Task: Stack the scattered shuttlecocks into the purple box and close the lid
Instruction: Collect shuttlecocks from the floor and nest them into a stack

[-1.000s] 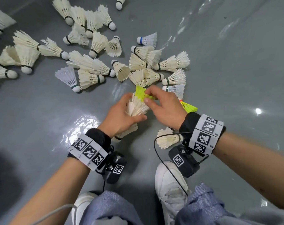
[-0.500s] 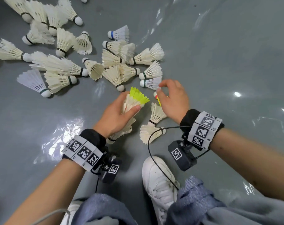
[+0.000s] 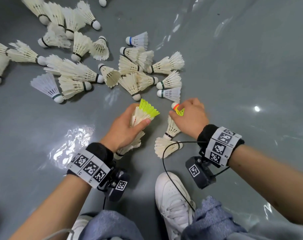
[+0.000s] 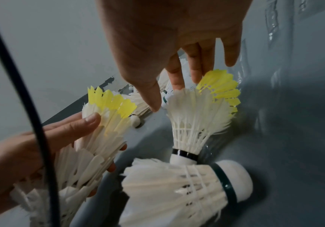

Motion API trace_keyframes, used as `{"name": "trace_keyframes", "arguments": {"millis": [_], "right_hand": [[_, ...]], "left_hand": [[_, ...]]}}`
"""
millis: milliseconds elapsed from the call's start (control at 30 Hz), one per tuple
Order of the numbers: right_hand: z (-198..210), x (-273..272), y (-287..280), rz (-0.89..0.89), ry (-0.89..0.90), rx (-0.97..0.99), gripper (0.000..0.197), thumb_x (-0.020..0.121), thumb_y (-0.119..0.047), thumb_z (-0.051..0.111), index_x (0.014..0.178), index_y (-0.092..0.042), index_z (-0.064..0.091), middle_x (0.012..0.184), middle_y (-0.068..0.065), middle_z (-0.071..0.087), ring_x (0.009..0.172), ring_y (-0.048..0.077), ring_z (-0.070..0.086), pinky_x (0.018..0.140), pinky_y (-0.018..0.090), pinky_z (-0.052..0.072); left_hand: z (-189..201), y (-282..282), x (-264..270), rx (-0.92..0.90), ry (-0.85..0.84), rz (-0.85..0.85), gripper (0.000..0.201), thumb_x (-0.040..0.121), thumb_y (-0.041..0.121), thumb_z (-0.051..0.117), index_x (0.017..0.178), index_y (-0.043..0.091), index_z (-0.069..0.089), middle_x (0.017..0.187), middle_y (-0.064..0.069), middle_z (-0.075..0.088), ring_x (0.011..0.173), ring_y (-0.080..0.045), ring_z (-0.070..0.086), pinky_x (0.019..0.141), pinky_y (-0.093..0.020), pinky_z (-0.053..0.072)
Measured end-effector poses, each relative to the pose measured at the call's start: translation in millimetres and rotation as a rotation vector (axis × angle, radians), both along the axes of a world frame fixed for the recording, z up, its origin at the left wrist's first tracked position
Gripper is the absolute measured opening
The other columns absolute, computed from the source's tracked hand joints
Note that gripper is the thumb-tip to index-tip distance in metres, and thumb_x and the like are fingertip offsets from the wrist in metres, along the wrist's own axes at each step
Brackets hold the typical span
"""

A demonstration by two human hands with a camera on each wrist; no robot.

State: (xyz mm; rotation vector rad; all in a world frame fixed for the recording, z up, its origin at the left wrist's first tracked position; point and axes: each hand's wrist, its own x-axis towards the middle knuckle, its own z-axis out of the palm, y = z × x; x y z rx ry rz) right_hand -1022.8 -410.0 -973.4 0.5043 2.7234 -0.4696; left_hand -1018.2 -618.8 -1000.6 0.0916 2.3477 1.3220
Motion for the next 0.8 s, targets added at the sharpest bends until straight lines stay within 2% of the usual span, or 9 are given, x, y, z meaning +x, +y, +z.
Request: {"name": "trace_keyframes", "arguments": {"millis": [100,200,267,400,500,600,667,800], "right_hand": [[2,-3,-3,-0.176,-0.008,0.089,0.051,0.089,-0.047,0.047,0.119,-0.007,0.043,0.127,0.016,0.036,0.118,0.035,0.037,0.098,0.047,0.039],[0,-8,2,-0.182,-0.154,0.099,0.055,0.090,-0.050,0.046,0.122,-0.006,0.040,0.126,0.018,0.043,0.113,0.037,0.047,0.089,0.041,0.041],[-3,-12,4,-0.174,-0.157,0.037,0.054,0.090,-0.048,0.049,0.122,-0.005,0.041,0.124,0.019,0.049,0.109,0.037,0.052,0.083,0.037,0.042],[-10,-15,-1,-0.064,-0.044,-0.055,0.037,0.090,-0.025,0.057,0.121,-0.007,0.047,0.121,0.017,0.051,0.110,0.033,0.051,0.086,0.030,0.039],[-14,-16,-9,-0.015,0.103,-0.167,0.031,0.084,-0.012,0.061,0.115,-0.015,0.054,0.113,0.010,0.053,0.099,0.023,0.053,0.084,0.022,0.036],[-10,-19,-19,-0.055,0.224,-0.287,0.038,0.082,-0.008,0.065,0.118,-0.015,0.053,0.099,-0.001,0.053,0.084,0.013,0.050,0.086,0.020,0.041],[-3,-22,-27,-0.082,0.309,-0.379,0.041,0.083,-0.006,0.064,0.122,-0.014,0.053,0.092,-0.005,0.053,0.079,0.012,0.051,0.080,0.013,0.039],[14,-29,-45,-0.029,0.497,-0.489,0.037,0.085,-0.004,0.060,0.118,-0.018,0.055,0.086,-0.004,0.060,0.076,0.012,0.055,0.073,0.011,0.039]], "left_hand": [[-1,-8,0,-0.012,-0.004,0.019,0.050,0.087,0.047,0.059,0.132,0.031,0.042,0.109,0.009,0.061,0.098,-0.014,0.055,0.080,-0.020,0.036],[0,-11,0,-0.024,0.002,0.012,0.049,0.088,0.049,0.059,0.130,0.032,0.043,0.104,0.010,0.060,0.093,-0.013,0.054,0.077,-0.019,0.035],[2,-11,0,-0.027,0.000,0.006,0.047,0.088,0.048,0.058,0.130,0.032,0.043,0.101,0.011,0.059,0.090,-0.012,0.053,0.075,-0.018,0.034],[6,-11,-1,-0.016,0.009,0.012,0.049,0.088,0.045,0.060,0.131,0.031,0.043,0.103,0.010,0.059,0.093,-0.012,0.053,0.076,-0.018,0.034],[7,-13,-2,0.002,0.009,0.018,0.049,0.088,0.045,0.061,0.131,0.032,0.043,0.106,0.010,0.060,0.096,-0.012,0.054,0.079,-0.020,0.036],[6,-18,-2,-0.002,0.011,0.030,0.049,0.088,0.045,0.061,0.132,0.032,0.043,0.107,0.011,0.059,0.096,-0.011,0.054,0.080,-0.021,0.036],[5,-22,-2,-0.021,0.010,0.044,0.050,0.088,0.045,0.061,0.133,0.032,0.043,0.108,0.012,0.058,0.097,-0.010,0.053,0.080,-0.020,0.035],[1,-33,-1,-0.044,0.012,0.089,0.050,0.086,0.047,0.062,0.131,0.035,0.044,0.107,0.010,0.060,0.098,-0.012,0.054,0.081,-0.019,0.036]]}}
